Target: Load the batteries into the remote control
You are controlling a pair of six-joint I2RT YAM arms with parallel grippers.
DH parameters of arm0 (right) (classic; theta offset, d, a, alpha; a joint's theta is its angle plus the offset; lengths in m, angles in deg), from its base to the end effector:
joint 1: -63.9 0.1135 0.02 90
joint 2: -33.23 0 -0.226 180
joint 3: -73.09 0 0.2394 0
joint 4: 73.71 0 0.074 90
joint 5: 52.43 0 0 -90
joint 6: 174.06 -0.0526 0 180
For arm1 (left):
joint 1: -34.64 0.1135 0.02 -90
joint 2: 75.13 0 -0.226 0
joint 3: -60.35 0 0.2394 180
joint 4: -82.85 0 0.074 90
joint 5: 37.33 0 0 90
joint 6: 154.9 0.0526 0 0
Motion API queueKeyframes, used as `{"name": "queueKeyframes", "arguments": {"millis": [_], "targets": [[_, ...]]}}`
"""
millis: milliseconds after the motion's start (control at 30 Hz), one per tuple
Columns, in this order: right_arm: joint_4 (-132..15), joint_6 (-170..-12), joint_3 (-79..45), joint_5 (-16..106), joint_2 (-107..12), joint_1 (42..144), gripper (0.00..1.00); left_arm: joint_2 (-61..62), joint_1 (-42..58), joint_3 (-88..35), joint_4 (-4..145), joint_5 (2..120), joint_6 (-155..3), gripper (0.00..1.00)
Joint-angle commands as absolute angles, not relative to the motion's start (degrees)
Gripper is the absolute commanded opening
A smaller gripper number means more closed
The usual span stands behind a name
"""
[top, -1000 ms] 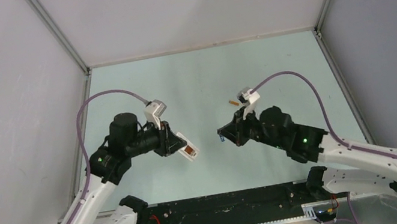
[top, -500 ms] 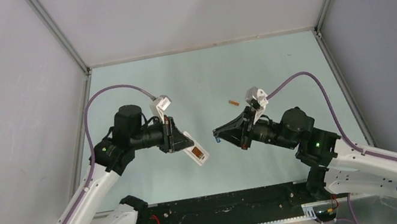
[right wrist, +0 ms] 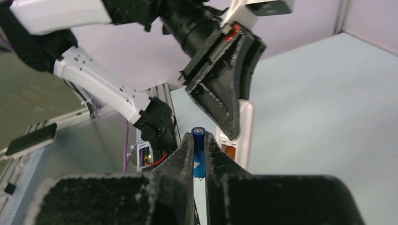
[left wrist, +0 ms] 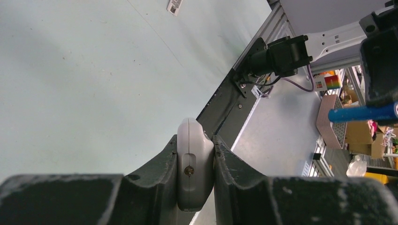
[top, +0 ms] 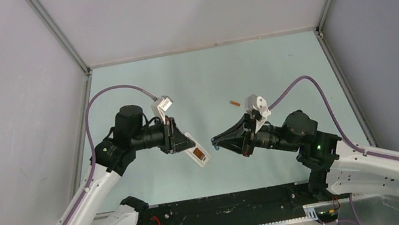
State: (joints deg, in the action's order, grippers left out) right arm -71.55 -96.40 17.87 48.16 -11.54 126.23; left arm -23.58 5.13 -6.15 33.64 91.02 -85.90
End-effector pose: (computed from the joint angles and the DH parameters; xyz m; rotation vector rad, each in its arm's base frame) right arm 0.0933 0.1988 0.3342 -0.7971 1.3208 1.1886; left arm 0.1632 -0.1299 0.2874 0.5780 2.2071 -1.2120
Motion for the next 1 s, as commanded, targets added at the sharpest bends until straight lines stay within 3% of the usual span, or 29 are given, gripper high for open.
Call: {"name": "queueKeyframes", "arguments": {"millis": [0,300,633,967], "targets": [[-76.1,-89.4,18.7,50.7,-11.2,129.0,0.09,-24.1,5.1,-8.8,35.5,93.3,-85.8,0.0],[-78.9,-88.7,19.0,46.4,-14.0,130.4,0.08,-23.4,5.1,-9.5,35.5,94.1,-89.2,0.0],[-83.8,-86.6,19.5,28.4,-24.2,139.1,0.04,-17.4,5.4,-7.4,35.5,100.3,-98.3,0.0],[-87.5,-86.9,24.3,21.5,-23.0,140.8,0.03,-14.6,6.5,-6.3,35.5,105.2,-101.1,0.0]]}}
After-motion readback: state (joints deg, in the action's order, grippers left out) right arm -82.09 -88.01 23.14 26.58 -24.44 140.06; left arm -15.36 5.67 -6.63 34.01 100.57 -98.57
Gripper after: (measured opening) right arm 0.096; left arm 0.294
